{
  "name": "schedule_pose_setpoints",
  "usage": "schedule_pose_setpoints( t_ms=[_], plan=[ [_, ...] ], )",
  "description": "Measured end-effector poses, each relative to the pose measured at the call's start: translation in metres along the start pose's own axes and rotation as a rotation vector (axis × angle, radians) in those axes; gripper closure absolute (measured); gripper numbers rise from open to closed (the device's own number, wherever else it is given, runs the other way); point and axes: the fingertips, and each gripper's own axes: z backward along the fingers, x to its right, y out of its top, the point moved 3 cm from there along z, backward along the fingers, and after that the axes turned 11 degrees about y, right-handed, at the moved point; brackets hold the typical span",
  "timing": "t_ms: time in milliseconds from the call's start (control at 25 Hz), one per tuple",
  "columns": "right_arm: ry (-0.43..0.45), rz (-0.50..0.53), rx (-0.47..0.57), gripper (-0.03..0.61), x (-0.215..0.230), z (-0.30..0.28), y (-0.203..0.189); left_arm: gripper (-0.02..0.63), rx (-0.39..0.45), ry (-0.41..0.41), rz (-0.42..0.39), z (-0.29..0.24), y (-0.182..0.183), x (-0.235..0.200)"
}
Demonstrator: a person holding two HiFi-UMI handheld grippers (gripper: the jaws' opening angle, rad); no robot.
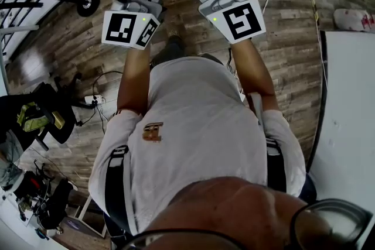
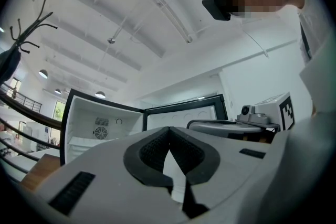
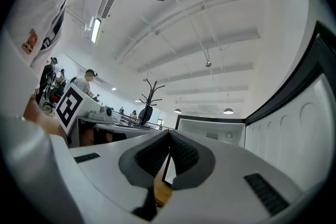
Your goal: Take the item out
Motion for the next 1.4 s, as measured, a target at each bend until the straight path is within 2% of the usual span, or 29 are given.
schedule_pose_setpoints(
  t_ms=[600,1000,1400],
  plan=[
    [-0.045,-0.003,-0.036,0.545,0.098,-0.095,-0.049,0.595,-0.006,-0.031,0.005,-0.106,-0.014,-0.1],
    [-0.089,0.022,-0.067,0.545,0.141,-0.153,-0.081,0.595,-0.009,-0.066,0.017,-0.162,-0.026,-0.164],
    [-0.143,0.044,-0.082,0.545,0.177,-0.186,-0.101,0.595,-0.008,-0.104,0.018,-0.202,-0.033,-0.201]
  ],
)
